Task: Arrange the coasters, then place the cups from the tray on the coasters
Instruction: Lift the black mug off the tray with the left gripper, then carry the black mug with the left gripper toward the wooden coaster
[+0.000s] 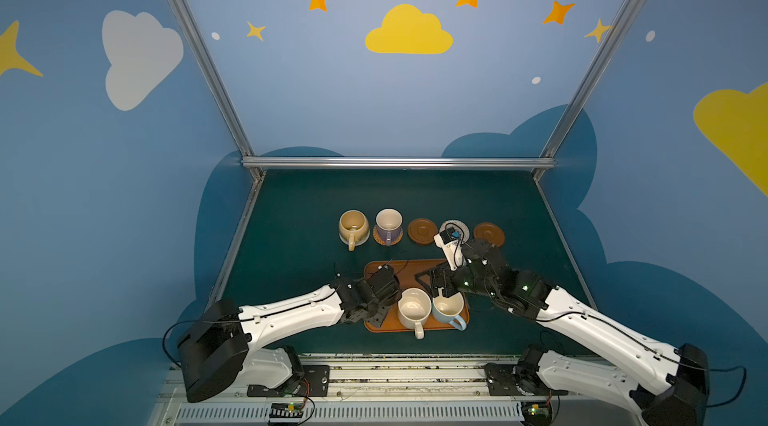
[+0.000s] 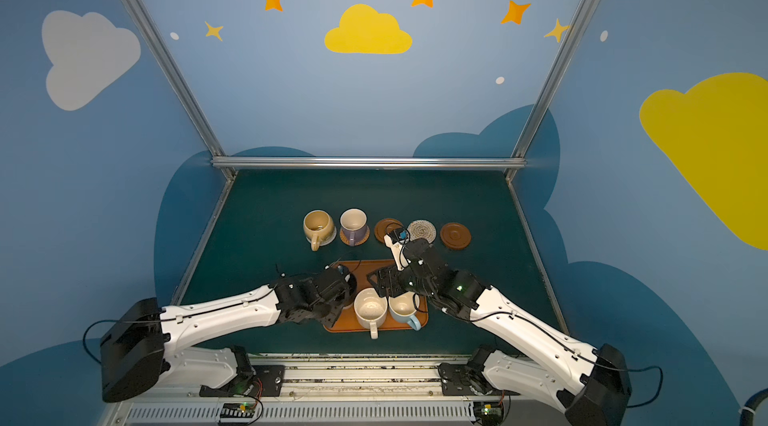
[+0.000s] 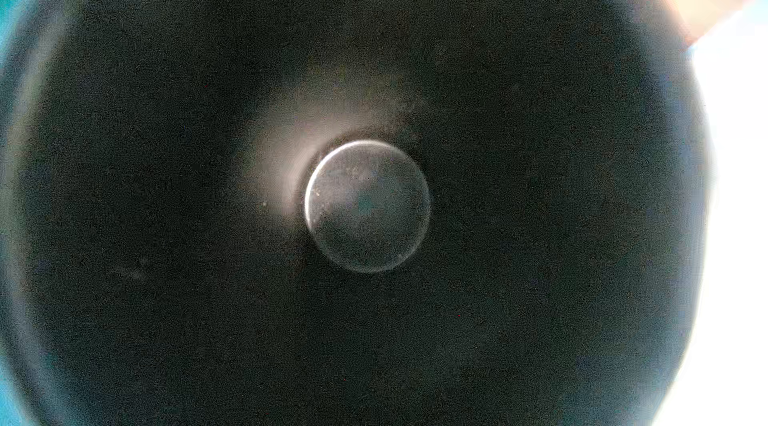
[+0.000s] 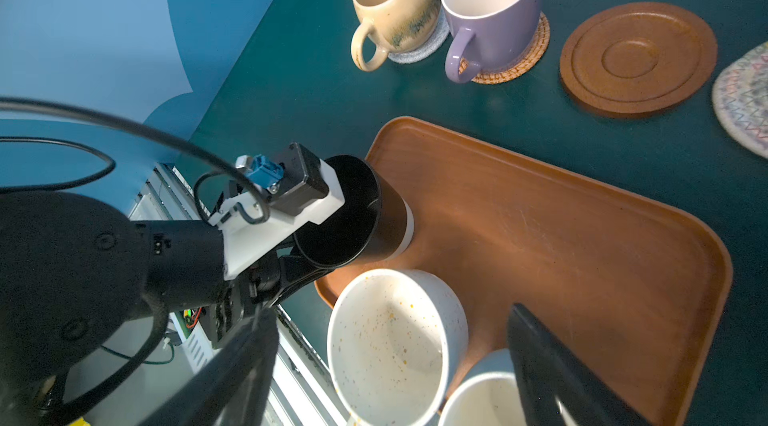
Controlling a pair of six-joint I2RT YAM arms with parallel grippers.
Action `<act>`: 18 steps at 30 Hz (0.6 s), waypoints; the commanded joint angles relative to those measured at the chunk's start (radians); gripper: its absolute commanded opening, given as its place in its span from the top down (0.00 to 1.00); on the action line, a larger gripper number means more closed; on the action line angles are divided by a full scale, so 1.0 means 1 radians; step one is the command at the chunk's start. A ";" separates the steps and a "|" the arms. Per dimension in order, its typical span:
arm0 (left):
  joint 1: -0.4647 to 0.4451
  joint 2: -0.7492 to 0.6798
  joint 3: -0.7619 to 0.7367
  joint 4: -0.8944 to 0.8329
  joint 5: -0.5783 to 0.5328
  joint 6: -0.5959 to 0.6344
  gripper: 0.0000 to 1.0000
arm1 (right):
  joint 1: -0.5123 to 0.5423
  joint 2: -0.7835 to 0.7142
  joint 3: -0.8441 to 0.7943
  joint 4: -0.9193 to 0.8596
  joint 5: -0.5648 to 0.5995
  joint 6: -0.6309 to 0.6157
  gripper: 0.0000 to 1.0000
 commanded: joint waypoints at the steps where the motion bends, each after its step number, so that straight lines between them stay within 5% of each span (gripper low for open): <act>1: 0.006 -0.026 -0.002 0.042 -0.026 0.025 0.71 | 0.004 0.015 0.030 -0.003 0.011 -0.011 0.14; 13: 0.009 -0.048 0.033 -0.007 -0.059 0.008 0.96 | 0.004 0.020 0.027 0.000 0.010 -0.016 0.14; 18: 0.013 -0.079 0.069 -0.046 -0.062 -0.004 0.97 | 0.003 0.005 0.019 0.003 0.020 -0.013 0.14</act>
